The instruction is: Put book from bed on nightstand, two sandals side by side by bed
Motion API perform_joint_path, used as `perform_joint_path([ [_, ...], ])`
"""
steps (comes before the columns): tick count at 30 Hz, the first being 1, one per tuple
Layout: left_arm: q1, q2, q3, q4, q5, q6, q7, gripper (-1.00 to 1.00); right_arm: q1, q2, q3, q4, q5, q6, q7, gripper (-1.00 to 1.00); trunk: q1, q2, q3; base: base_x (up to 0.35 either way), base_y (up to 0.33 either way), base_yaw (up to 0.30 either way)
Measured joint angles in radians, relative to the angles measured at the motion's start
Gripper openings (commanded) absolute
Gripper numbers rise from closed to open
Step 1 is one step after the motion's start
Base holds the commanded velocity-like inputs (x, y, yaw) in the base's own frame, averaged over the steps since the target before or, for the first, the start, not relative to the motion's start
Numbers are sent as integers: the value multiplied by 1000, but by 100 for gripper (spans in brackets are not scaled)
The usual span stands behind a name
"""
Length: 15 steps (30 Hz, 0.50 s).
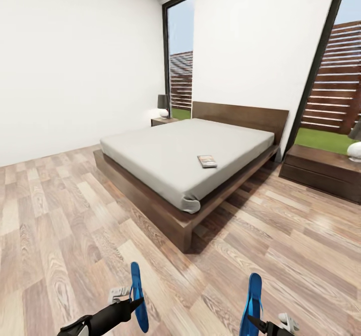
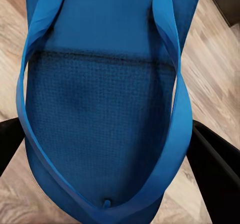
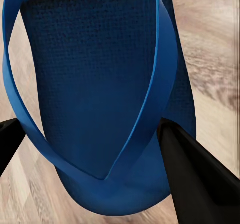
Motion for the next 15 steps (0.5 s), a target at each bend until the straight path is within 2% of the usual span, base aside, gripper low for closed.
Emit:
perform_joint_path([
  [3, 0, -5, 0, 0, -1, -3, 53, -100, 0, 1, 1, 0, 1, -1, 0, -100, 0, 0, 0, 0, 0, -201],
  [8, 0, -51, -2, 21, -3, -68, 200, -100, 0, 1, 1, 0, 1, 0, 0, -100, 0, 0, 0, 0, 0, -200],
  [11, 0, -68, -16, 48, -12, -94, 220, -100, 0, 2, 2, 1, 2, -1, -1, -100, 0, 0, 0, 0, 0, -201],
  [15, 0, -73, -36, 57, -32, -103, 226, -100, 0, 12, 6, 15, 4, -1, -1, -100, 0, 0, 0, 0, 0, -205],
])
